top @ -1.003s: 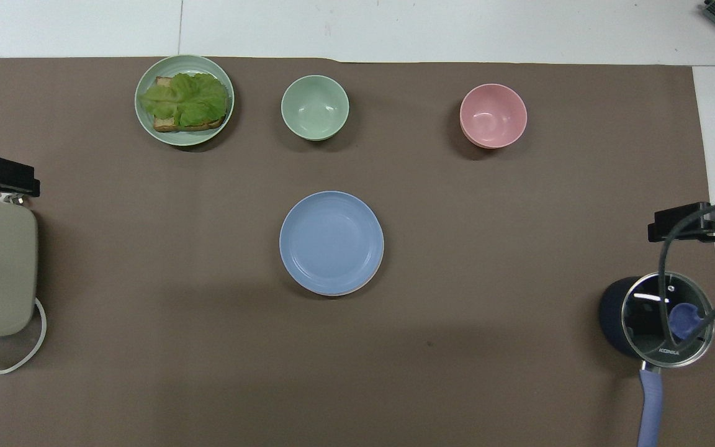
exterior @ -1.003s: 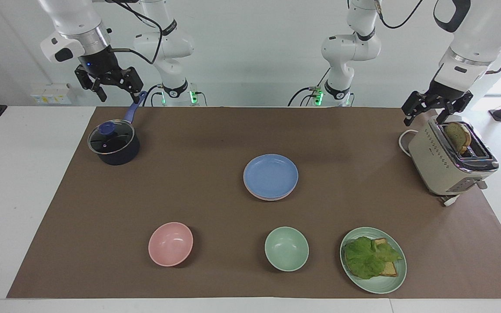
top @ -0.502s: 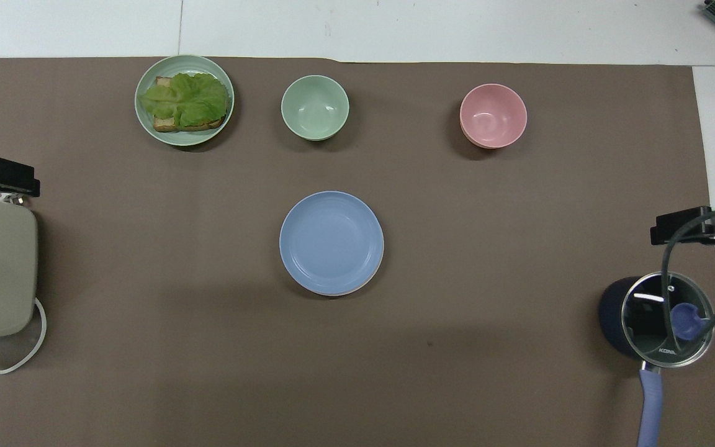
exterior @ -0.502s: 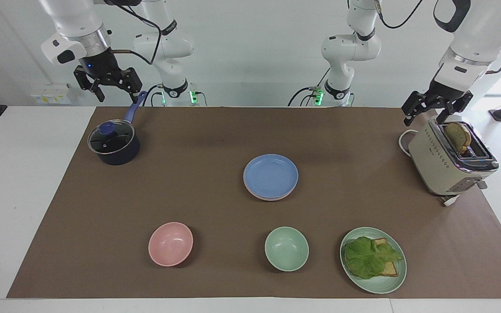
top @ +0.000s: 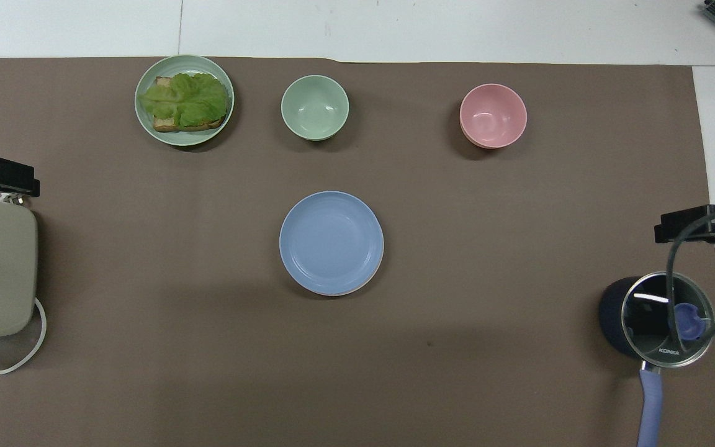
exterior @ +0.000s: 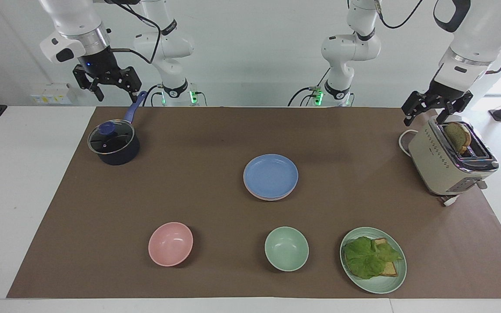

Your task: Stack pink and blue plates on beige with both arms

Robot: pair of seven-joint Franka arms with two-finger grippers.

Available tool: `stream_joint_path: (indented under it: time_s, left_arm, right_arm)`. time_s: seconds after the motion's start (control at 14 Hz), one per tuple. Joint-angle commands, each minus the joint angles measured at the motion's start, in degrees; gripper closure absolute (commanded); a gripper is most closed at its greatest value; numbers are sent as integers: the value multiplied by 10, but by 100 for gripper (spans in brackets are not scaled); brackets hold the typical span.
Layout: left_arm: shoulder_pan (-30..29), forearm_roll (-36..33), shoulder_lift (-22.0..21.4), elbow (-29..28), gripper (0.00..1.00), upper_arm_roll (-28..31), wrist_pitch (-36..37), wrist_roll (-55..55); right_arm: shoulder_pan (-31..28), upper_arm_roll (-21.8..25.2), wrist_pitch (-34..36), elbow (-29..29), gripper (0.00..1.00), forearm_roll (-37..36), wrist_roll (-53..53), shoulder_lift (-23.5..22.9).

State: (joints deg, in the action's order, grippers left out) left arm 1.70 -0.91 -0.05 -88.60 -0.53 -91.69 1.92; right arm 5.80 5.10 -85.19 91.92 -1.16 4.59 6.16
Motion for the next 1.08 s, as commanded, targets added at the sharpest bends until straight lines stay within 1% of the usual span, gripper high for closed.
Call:
stream_joint_path:
  time_s: [0.0,1.0]
  left_arm:
    - [-6,-7,-9,-5,0,-4,7,-5]
    - [-6,-7,-9,-5,0,-4,7,-5]
  right_arm:
    - [-4,-1,19,1,0,2,-15,7]
    - [-6,1,15,12,0,0,-15,12]
